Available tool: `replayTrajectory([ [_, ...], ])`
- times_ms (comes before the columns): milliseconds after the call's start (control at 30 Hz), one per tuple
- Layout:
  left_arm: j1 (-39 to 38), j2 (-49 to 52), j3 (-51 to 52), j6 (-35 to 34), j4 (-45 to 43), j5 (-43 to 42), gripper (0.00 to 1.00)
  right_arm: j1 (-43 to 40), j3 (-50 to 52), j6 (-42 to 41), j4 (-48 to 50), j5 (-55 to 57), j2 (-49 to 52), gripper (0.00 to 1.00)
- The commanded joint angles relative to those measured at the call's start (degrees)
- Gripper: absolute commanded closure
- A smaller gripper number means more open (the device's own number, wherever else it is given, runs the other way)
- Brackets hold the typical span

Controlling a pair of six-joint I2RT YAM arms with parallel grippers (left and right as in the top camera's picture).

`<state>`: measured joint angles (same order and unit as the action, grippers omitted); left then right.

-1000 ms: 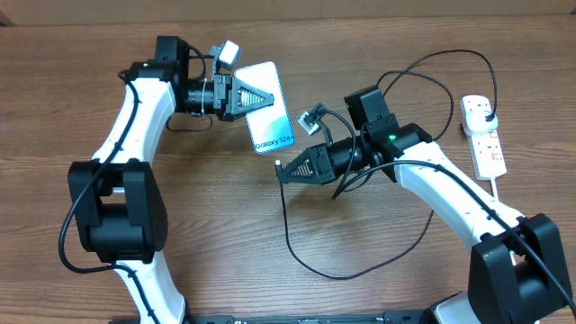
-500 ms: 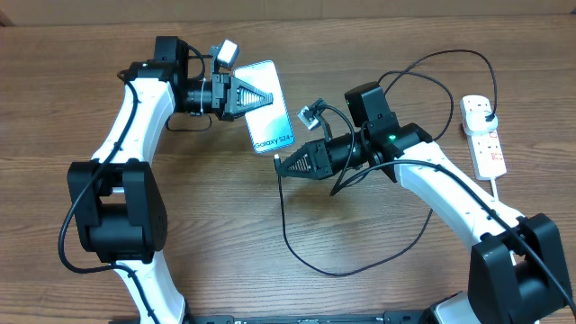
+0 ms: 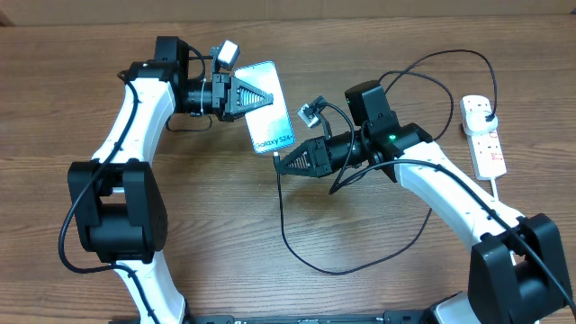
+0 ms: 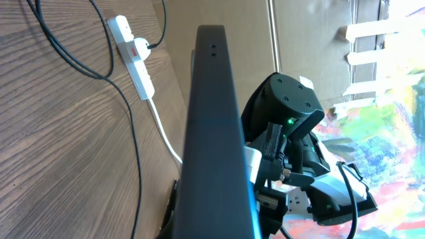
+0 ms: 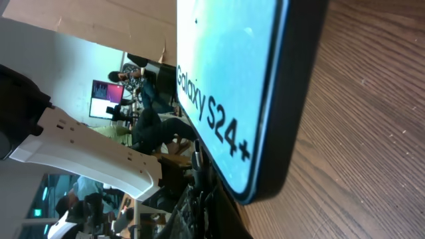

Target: Plug charger to phone and switch on socket

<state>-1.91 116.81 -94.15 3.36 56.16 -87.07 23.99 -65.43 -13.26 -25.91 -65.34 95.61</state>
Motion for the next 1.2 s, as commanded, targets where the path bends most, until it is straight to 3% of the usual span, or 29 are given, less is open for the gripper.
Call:
replayTrajectory([
  [0,-0.7,-0.35,-0.9,-0.11,0.17,-3.63,0.96,-0.24,0.35,-0.02,-0.17,-0.31,-1.31,0.96],
  [467,-2.23,-0.35,-0.9,7.04,5.62,-3.63,0.96,-2.01,0.37,1.07,-0.96,-2.49,-1.31,0.96],
  [633,-2.51,-0.35,-0.87,7.63,4.87,-3.63,0.96,-2.01,0.5,1.4,-1.88,-2.51,-1.31,0.96],
  [833,-1.51,-0.35,-0.9,7.63,3.52,-3.63,0.96,-2.01,0.5,9.07,-9.31,-2.54,-1.31,0.96],
  [1167,-2.82,-0.35,-0.9,7.85,3.61,-3.61,0.96,-2.01,0.5,10.58,-8.68,-4.48,-1.31,0.96],
])
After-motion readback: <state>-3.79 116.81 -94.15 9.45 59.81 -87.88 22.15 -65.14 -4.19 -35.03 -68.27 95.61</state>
